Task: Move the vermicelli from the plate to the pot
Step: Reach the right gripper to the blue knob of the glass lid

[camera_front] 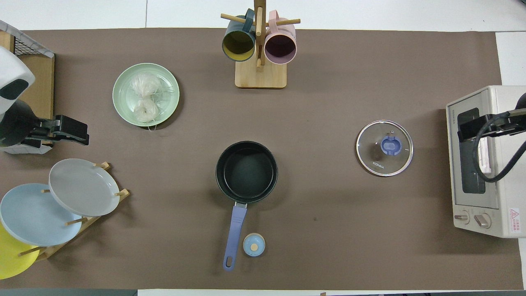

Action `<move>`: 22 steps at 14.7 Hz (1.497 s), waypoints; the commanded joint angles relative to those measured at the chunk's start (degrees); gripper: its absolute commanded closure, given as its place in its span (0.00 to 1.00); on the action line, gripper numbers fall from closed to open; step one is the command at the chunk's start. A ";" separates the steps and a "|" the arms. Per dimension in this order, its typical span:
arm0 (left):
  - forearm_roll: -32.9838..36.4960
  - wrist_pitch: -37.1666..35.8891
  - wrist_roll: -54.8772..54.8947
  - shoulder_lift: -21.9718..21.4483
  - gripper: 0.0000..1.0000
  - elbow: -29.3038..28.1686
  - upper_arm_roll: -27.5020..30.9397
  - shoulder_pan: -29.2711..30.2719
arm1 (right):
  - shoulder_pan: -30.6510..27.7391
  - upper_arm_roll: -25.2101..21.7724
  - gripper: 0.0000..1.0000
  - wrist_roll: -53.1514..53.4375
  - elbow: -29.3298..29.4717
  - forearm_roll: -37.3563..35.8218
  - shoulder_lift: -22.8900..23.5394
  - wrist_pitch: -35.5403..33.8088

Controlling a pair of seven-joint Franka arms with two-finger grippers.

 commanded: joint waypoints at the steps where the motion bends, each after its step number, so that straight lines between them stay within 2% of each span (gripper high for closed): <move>1: -0.72 0.91 -0.65 -0.71 0.00 -1.03 -0.37 0.07 | -0.58 0.48 0.00 0.79 -0.31 1.10 -0.67 -0.14; 5: -0.81 0.91 -0.56 -0.71 0.00 -1.03 -0.37 0.16 | -0.67 0.48 0.00 0.79 -0.31 1.10 -0.58 0.38; 8: -0.90 0.91 -0.56 -0.63 0.00 -0.85 -0.37 0.16 | -0.84 0.57 0.00 0.79 -2.67 1.28 -0.67 4.50; 11: -0.90 1.00 -0.56 -0.62 0.00 -0.94 -0.37 0.16 | -0.58 0.65 0.00 0.61 -12.15 1.36 -2.08 13.80; 15: -0.90 2.57 -0.56 -0.71 0.00 -1.29 -0.29 0.16 | 0.21 0.65 0.00 0.52 -20.50 5.23 0.73 25.05; 18: -0.90 2.49 -0.65 -0.71 0.00 -1.20 -0.29 0.16 | 0.30 0.65 0.00 0.08 -31.40 5.50 1.43 39.20; 21: -0.90 2.75 -0.47 -0.71 0.00 -1.20 -0.29 0.16 | 0.48 0.83 0.00 -1.94 -35.98 5.50 2.85 46.77; 22: -0.90 2.93 -0.47 -0.71 0.00 -1.20 -0.29 0.16 | 2.22 0.83 0.00 -2.37 -36.69 5.50 2.67 47.49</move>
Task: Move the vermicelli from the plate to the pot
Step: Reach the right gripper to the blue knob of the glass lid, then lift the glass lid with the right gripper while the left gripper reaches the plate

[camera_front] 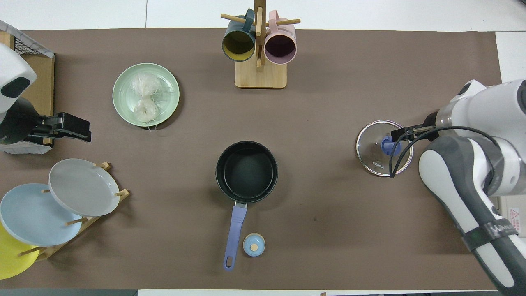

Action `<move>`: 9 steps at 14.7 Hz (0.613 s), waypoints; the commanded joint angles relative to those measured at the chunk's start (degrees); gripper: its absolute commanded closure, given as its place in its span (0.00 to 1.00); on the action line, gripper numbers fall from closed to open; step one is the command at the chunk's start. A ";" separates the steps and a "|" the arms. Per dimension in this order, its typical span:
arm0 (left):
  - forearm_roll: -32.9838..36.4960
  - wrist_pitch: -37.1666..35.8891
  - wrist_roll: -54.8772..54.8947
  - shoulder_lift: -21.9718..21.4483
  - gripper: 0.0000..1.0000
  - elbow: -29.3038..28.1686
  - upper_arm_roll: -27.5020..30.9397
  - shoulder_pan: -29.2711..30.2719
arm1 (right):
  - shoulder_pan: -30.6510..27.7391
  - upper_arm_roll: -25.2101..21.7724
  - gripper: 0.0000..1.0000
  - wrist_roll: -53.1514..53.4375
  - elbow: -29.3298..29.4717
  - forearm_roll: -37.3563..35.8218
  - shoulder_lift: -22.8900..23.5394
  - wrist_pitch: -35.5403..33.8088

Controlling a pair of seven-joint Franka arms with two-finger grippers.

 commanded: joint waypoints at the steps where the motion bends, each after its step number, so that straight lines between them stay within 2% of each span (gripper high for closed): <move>1: -0.71 1.53 -0.56 -0.65 0.00 -1.15 -0.10 0.17 | 2.45 0.19 0.00 -3.23 -2.91 1.24 -1.48 3.10; 4: -0.71 2.31 -0.56 -0.56 0.00 -1.15 -0.10 0.17 | 2.19 0.10 0.00 -15.51 -5.11 1.24 0.18 7.57; 7: -0.71 3.11 -0.65 -0.03 0.00 -1.15 -0.10 0.17 | 2.19 0.10 0.00 -16.43 -5.02 1.24 1.41 8.90; 9: -2.03 5.56 -0.73 2.42 0.00 -1.15 -0.02 0.17 | 1.93 0.19 0.00 -19.57 -5.11 1.33 2.38 9.35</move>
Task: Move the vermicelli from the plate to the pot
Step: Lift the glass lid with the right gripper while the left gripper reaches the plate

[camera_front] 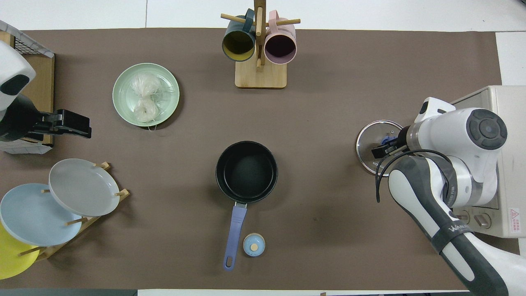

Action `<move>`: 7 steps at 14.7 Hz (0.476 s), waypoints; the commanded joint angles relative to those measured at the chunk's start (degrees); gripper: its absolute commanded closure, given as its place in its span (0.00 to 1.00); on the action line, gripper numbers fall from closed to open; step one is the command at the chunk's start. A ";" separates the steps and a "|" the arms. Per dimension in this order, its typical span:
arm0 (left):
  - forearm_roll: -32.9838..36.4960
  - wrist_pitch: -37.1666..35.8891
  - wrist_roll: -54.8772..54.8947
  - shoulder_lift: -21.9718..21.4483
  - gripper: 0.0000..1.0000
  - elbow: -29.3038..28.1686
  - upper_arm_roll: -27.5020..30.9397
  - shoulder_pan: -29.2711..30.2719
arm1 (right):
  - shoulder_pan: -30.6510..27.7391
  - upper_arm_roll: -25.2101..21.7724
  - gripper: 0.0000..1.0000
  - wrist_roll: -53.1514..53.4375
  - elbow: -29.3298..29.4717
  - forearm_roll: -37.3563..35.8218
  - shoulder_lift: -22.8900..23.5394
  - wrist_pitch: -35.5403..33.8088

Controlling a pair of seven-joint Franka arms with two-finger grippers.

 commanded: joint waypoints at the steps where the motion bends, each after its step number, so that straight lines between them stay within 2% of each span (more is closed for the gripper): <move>1: -1.58 4.88 -0.73 3.02 0.00 -1.05 -0.01 0.17 | -1.11 0.42 0.00 -5.50 -0.64 1.32 0.90 1.60; 3: -1.58 7.52 -0.81 6.88 0.00 -0.52 -0.01 0.08 | -1.02 0.42 0.00 -6.04 -0.73 1.32 0.90 1.51; 6: -1.23 15.51 -0.82 14.08 0.00 -0.52 -0.01 -0.88 | -1.02 0.42 0.00 -6.04 -1.17 1.32 0.81 1.60; 7: -0.97 18.14 -0.73 16.37 0.00 -0.52 -0.01 -1.06 | -1.02 0.42 0.04 -6.04 -1.17 1.32 0.81 1.42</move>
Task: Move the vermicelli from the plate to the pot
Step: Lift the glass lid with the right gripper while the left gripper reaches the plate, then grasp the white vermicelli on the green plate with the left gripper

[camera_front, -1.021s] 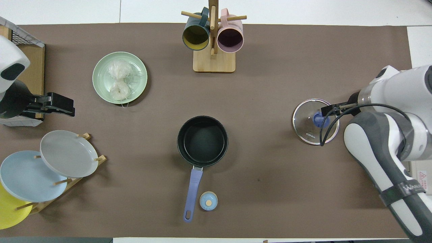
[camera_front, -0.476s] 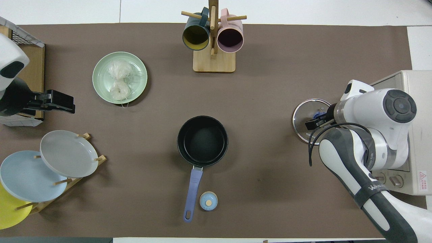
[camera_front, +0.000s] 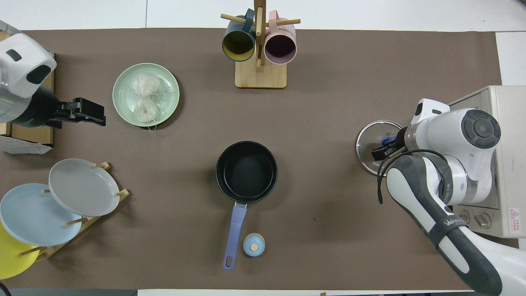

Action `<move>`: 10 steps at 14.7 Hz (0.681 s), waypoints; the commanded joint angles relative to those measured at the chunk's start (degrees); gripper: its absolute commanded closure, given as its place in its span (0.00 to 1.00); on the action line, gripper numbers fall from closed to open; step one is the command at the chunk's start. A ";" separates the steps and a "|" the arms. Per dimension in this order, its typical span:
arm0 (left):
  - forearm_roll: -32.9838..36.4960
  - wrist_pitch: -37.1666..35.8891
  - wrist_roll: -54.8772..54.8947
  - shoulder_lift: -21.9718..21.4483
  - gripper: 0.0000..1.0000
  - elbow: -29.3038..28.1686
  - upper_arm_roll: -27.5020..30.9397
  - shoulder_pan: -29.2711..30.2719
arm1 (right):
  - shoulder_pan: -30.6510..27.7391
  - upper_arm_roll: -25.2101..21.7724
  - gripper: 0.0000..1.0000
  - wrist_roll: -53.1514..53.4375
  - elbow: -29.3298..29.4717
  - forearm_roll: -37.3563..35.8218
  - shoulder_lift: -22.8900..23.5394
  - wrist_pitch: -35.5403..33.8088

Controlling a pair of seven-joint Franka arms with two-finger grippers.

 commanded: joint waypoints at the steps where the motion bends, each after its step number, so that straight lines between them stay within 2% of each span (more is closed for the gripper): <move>1: -0.19 7.36 -0.60 6.65 0.00 0.45 0.22 -1.02 | -0.83 0.42 0.06 -2.10 -0.97 1.23 -0.36 0.94; 4: 3.40 13.53 2.64 12.20 0.00 0.62 0.22 -0.76 | -0.83 0.42 0.17 -2.10 -0.97 1.23 -0.36 0.94; 8: 4.47 20.57 2.65 17.48 0.00 0.80 0.31 -1.03 | -0.74 0.42 0.51 -2.10 -0.62 1.23 -0.36 0.33; 10: 4.47 22.58 2.82 19.06 0.00 0.62 0.31 -1.29 | -0.65 0.42 0.57 -2.10 -0.36 1.23 -0.36 -0.20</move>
